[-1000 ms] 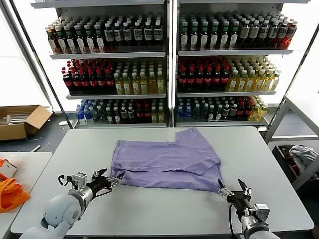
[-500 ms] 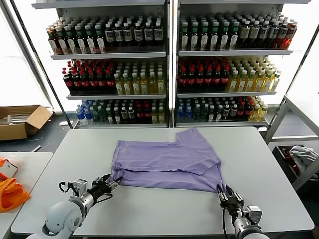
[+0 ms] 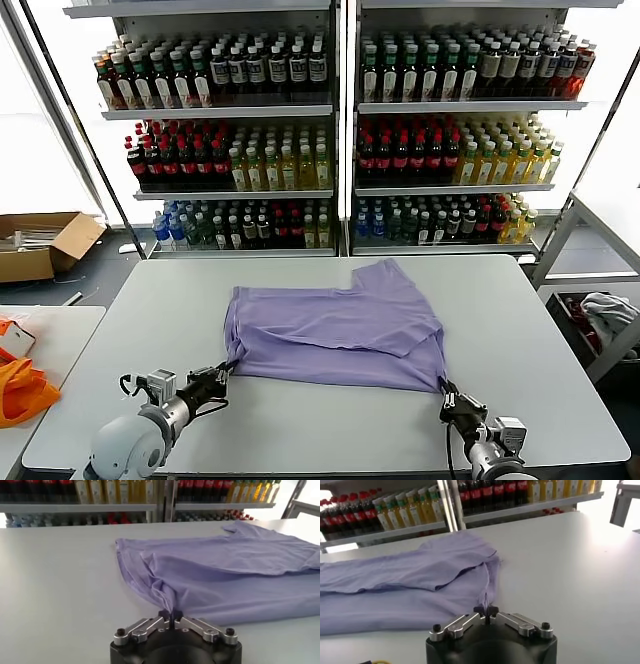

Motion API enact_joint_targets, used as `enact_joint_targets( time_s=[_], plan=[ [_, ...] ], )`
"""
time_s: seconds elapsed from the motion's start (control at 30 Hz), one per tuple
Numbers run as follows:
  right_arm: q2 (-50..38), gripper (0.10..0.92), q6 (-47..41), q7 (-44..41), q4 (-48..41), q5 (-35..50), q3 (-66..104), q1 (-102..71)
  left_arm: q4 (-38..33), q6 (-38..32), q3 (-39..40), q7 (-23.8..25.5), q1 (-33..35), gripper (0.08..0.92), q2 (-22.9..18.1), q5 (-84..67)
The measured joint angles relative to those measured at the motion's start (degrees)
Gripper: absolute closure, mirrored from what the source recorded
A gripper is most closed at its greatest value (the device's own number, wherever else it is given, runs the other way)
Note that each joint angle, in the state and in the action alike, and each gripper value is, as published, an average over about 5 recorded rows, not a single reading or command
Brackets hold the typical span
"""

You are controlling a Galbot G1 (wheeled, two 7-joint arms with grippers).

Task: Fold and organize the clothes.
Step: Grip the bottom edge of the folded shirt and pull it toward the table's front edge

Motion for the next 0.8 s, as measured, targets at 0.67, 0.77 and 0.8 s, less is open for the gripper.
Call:
enact_joint_targets(
  time_s=[0.67, 0.77, 0.8],
  plan=[
    [-4.3, 0.896, 0.0, -1.5, 10.4, -1.9, 4.2, -13.4, -15.2, 0.3, -11.4, 1.1, 21.5, 0.911, -4.7, 6.6],
    [-4.5, 0.893, -0.2, -1.5, 11.5, -2.6, 4.4, -15.2, -17.1, 0.3, -12.9, 1.3, 24.6, 0.907, -5.5, 7.4],
    [-4.5, 0.89, -0.3, -1.6, 11.9, -2.9, 4.5, -15.7, -17.6, 0.4, -13.2, 1.4, 25.3, 0.903, -5.8, 7.7]
  ],
)
